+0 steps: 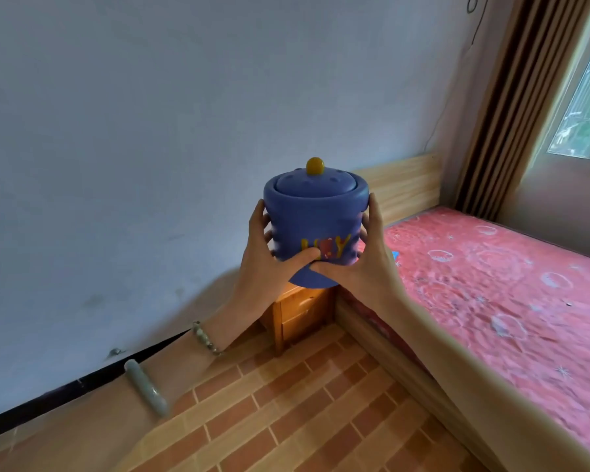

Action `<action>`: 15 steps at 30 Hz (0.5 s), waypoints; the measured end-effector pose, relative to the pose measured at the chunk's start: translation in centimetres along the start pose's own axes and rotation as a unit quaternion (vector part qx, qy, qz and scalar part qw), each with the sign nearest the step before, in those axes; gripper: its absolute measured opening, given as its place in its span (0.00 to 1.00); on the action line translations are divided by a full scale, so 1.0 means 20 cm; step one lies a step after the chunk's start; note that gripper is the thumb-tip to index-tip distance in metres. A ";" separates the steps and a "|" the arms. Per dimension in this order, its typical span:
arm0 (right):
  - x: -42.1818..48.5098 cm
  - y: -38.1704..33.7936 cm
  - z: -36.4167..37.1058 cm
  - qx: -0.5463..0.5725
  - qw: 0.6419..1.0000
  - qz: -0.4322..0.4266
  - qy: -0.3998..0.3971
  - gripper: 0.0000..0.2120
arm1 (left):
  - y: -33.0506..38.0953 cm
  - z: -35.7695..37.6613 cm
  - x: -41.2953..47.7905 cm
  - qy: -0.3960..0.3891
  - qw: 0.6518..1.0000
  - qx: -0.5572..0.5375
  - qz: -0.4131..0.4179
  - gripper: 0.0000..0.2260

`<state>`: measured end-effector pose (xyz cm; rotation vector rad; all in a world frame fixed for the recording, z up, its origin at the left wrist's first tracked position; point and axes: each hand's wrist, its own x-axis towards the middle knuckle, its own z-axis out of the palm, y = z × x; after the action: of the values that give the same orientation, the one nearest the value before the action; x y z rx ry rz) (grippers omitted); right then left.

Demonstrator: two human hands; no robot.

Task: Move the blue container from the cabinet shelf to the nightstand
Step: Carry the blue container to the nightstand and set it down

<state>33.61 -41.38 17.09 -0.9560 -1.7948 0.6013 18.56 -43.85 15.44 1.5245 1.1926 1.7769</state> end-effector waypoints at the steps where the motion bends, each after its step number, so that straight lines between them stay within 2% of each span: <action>1: 0.03 0.01 0.02 -0.001 1.000 -0.004 -0.009 0.52 | -0.02 -0.01 0.02 0.001 1.000 0.002 0.002 0.39; 4: 0.10 0.03 0.07 -0.011 0.999 0.006 -0.033 0.49 | -0.08 -0.05 0.09 0.002 1.000 0.011 0.001 0.40; 10: 0.29 0.17 0.12 0.004 0.999 0.019 -0.033 0.46 | -0.25 -0.03 0.29 0.002 1.000 0.012 -0.008 0.41; 15: 0.55 0.43 0.16 0.003 0.999 0.026 -0.020 0.53 | -0.46 0.05 0.55 0.003 1.000 0.022 -0.016 0.41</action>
<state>31.29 -27.36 15.08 -0.9947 -1.8076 0.6615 15.46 -29.96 13.07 1.5180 1.2594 1.7462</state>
